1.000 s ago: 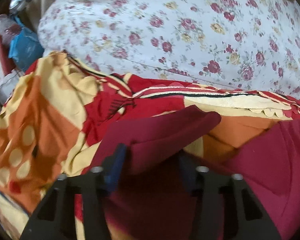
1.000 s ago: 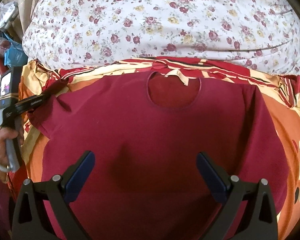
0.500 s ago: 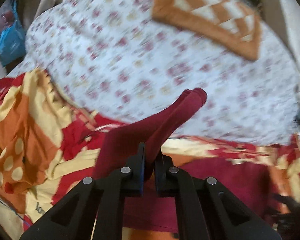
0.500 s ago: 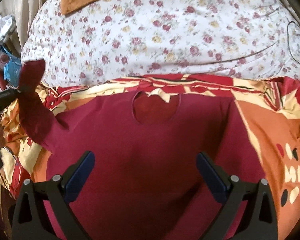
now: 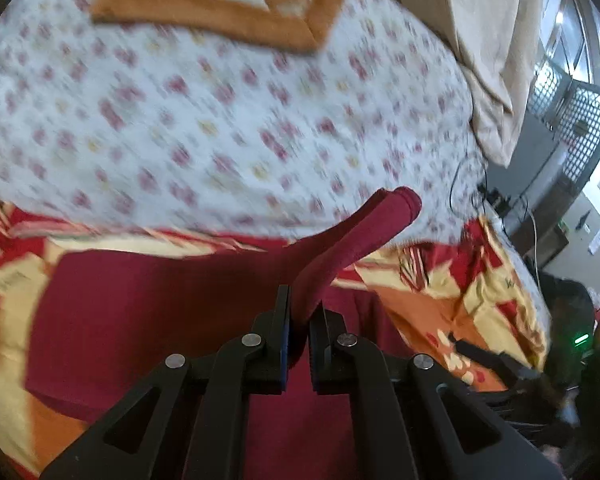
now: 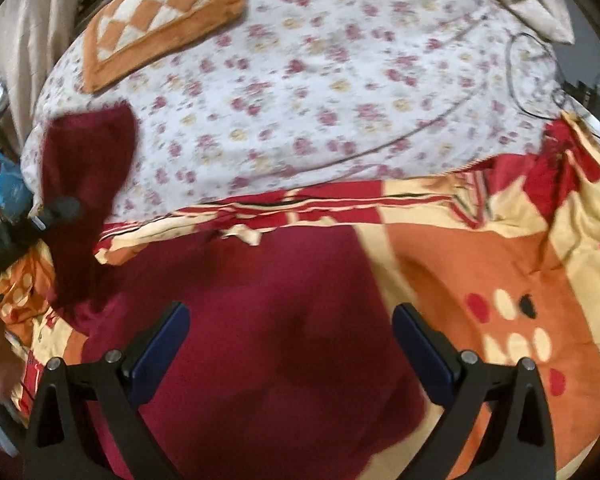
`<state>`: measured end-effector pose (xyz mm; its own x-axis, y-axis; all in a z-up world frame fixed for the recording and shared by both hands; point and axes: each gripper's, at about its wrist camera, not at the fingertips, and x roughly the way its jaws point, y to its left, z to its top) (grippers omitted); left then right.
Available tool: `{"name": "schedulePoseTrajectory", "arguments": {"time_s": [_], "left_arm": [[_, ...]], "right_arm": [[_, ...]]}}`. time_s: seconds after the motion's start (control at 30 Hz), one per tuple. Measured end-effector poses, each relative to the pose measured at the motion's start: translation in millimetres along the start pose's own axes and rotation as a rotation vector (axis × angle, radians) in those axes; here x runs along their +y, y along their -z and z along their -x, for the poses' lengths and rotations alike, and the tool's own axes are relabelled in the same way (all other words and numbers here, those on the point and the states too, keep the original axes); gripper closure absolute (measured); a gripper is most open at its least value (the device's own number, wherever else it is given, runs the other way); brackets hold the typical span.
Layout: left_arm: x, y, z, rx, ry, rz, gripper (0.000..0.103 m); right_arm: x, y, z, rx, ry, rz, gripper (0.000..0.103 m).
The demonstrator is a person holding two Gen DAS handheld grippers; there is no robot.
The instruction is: Fold small clothes
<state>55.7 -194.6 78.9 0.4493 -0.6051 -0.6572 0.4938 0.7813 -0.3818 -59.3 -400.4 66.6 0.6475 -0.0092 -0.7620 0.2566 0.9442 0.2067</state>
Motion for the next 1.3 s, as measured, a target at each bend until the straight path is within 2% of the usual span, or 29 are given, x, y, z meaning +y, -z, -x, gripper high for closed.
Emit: {"name": "schedulePoseTrajectory", "arguments": {"time_s": [0.07,0.2,0.23,0.27,0.37,0.47,0.6,0.67,0.73,0.8,0.87,0.9,0.93,1.0,1.13,1.3], "left_arm": [[-12,15,-25,0.021,-0.004,-0.013,0.103],[-25,48,-69,0.097,0.047,-0.011,0.103],[-27,54,-75,0.123,0.064,-0.018,0.098],[-28,59,-81,0.156,0.089,-0.025,0.087],[-29,67,-72,0.197,0.139,-0.034,0.079],[-25,61,-34,0.141,0.099,-0.088,0.076],[0,51,16,0.047,-0.005,-0.108,0.074],[25,46,35,0.002,-0.122,-0.095,0.074],[53,45,45,-0.033,-0.252,-0.072,0.074],[75,45,46,-0.031,-0.342,-0.036,0.074],[105,51,44,-0.013,-0.395,0.045,0.074],[114,54,41,0.002,-0.402,0.072,0.074],[126,60,36,0.039,-0.420,0.111,0.074],[136,71,28,0.072,-0.413,0.141,0.074],[132,89,21,0.072,-0.416,0.119,0.074],[120,91,21,0.075,-0.442,0.057,0.074]], "right_arm": [[-15,2,3,-0.006,0.017,-0.017,0.000],[-34,4,8,-0.014,0.045,-0.025,0.000],[-38,5,8,-0.015,0.054,-0.026,0.000],[-40,5,8,-0.016,0.056,-0.027,0.000],[-45,3,7,-0.014,0.042,-0.037,0.000],[-41,-1,0,-0.010,0.009,-0.030,0.000],[-26,-8,-19,0.021,-0.002,0.024,0.006],[-14,-10,-36,0.066,-0.008,0.069,0.009],[-6,-11,-53,0.110,-0.010,0.102,0.016],[1,-8,-73,0.163,0.002,0.128,0.023],[4,-3,-95,0.222,0.063,0.155,0.043],[4,-1,-100,0.230,0.074,0.166,0.074],[4,2,-102,0.227,0.097,0.182,0.087],[2,3,-92,0.182,0.090,0.192,0.091],[-3,-6,-62,0.093,0.105,0.206,0.092],[-11,2,-83,0.162,0.180,0.205,0.092]]}}
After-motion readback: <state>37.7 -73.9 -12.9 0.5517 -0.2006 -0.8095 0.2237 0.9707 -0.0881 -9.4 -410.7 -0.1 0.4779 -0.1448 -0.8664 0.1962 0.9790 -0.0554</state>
